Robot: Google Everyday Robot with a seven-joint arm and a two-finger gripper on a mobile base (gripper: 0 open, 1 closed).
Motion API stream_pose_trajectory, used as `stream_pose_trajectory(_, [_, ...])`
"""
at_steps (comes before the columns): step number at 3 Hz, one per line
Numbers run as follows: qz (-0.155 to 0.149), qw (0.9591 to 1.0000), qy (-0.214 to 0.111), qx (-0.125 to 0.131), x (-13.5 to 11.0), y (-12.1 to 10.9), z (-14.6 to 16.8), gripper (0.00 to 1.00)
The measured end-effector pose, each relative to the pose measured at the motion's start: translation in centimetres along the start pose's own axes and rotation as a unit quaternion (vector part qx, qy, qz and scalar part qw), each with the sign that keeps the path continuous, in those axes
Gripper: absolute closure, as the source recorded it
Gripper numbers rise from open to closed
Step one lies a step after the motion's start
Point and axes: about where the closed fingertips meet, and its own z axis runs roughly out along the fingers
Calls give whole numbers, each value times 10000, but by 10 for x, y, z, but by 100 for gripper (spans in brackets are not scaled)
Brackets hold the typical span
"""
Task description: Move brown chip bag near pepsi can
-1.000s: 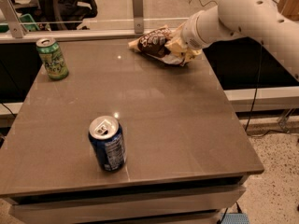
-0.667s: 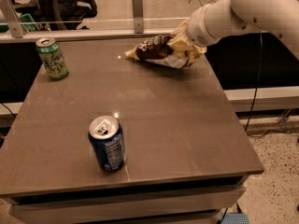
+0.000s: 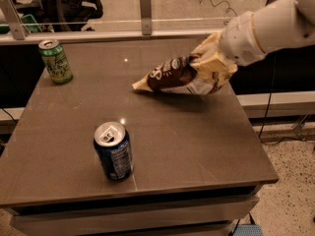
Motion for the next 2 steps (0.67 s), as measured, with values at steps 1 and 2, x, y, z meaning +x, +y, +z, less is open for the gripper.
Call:
stream_pose_trajectory(1, [-56,9981,-440,-433,-2,53,-26,100])
stream_pose_trajectory(2, [43,9930,-896,-772,-5,100,-48,100])
